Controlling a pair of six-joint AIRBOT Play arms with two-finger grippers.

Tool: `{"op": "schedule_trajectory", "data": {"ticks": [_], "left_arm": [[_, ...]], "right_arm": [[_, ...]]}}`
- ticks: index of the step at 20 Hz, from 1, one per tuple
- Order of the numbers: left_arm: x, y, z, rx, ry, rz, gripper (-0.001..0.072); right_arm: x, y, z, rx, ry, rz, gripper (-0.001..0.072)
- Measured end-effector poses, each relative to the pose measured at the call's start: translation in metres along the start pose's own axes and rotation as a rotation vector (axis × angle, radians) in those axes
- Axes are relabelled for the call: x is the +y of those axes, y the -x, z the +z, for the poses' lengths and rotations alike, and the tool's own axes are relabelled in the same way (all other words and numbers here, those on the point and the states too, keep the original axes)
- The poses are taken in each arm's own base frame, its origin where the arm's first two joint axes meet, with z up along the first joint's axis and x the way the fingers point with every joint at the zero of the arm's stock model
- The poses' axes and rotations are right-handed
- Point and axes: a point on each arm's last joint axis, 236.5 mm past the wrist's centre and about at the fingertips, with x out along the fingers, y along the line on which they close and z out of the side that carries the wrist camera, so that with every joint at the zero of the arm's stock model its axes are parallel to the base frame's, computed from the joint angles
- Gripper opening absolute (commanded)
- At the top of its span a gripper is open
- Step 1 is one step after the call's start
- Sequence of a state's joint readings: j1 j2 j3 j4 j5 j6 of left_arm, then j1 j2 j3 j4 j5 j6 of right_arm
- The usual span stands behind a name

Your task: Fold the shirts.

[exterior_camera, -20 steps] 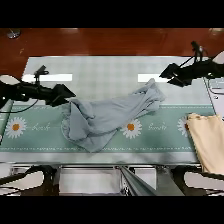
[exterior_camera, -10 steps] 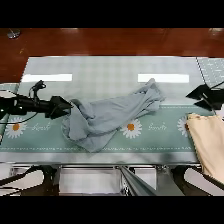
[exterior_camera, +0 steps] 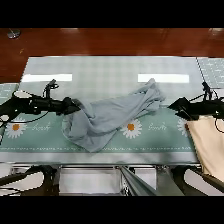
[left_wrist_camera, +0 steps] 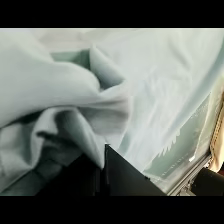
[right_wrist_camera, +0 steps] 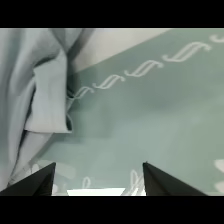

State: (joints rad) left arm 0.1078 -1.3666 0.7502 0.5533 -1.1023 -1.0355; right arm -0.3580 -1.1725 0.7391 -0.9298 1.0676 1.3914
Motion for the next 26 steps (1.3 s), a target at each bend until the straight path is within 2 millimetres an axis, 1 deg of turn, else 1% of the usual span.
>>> {"op": "schedule_trajectory", "data": {"ticks": [3,6,10,11,12,13,15,16,17,18,19,20,21,22,23,24,25,26], "left_arm": [[-0.007,0.004,0.009,-0.015,-0.023,-0.006,0.0022],[-0.010,0.005,0.012,-0.020,-0.033,-0.010,0.0022],[-0.011,0.006,0.014,-0.023,-0.037,-0.011,0.0022],[-0.012,0.006,0.014,-0.023,-0.037,-0.011,0.0022],[-0.012,0.006,0.014,-0.024,-0.037,-0.012,0.0022],[-0.012,0.006,0.015,-0.024,-0.038,-0.011,0.0022],[-0.015,0.009,0.019,-0.031,-0.049,-0.016,0.0022],[-0.021,0.014,0.025,-0.040,-0.063,-0.025,0.0022],[-0.030,0.022,0.033,-0.057,-0.081,-0.041,0.0022],[-0.046,0.033,0.046,-0.089,-0.109,-0.066,0.0021],[-0.064,0.046,0.059,-0.126,-0.142,-0.096,0.0021],[-0.088,0.064,0.075,-0.178,-0.188,-0.129,0.0021],[-0.118,0.087,0.092,-0.244,-0.244,-0.164,0.0021],[-0.146,0.110,0.107,-0.308,-0.298,-0.189,0.0021],[-0.177,0.137,0.120,-0.378,-0.361,-0.208,0.0021],[-0.209,0.164,0.129,-0.447,-0.423,-0.226,0.0021],[-0.244,0.194,0.134,-0.520,-0.489,-0.247,0.0021],[-0.274,0.222,0.134,-0.584,-0.553,-0.258,0.0021]], "right_arm": [[0.016,-0.020,0.007,0.037,0.015,0.023,0.0617],[0.030,-0.044,0.012,0.090,0.033,0.035,0.0617],[0.047,-0.073,0.011,0.166,0.049,0.041,0.0616],[0.051,-0.079,0.009,0.184,0.045,0.041,0.0581],[0.057,-0.085,0.007,0.200,0.051,0.045,0.0346],[0.059,-0.091,0.004,0.216,0.057,0.038,0.0024],[0.067,-0.095,0.004,0.228,0.077,0.038,0.0032],[0.073,-0.094,0.009,0.220,0.096,0.040,0.0032],[0.083,-0.087,0.016,0.205,0.125,0.050,0.0032],[0.096,-0.077,0.028,0.170,0.162,0.059,0.0032],[0.115,-0.061,0.045,0.115,0.207,0.074,0.0031],[0.135,-0.041,0.065,0.048,0.259,0.086,0.0032],[0.161,-0.013,0.087,-0.035,0.317,0.103,0.0031],[0.188,0.019,0.106,-0.122,0.374,0.124,0.0031],[0.217,0.058,0.123,-0.219,0.440,0.145,0.0032],[0.244,0.098,0.133,-0.310,0.498,0.164,0.0031],[0.270,0.144,0.139,-0.411,0.562,0.182,0.0031],[0.291,0.186,0.138,-0.499,0.614,0.196,0.0032]]}}
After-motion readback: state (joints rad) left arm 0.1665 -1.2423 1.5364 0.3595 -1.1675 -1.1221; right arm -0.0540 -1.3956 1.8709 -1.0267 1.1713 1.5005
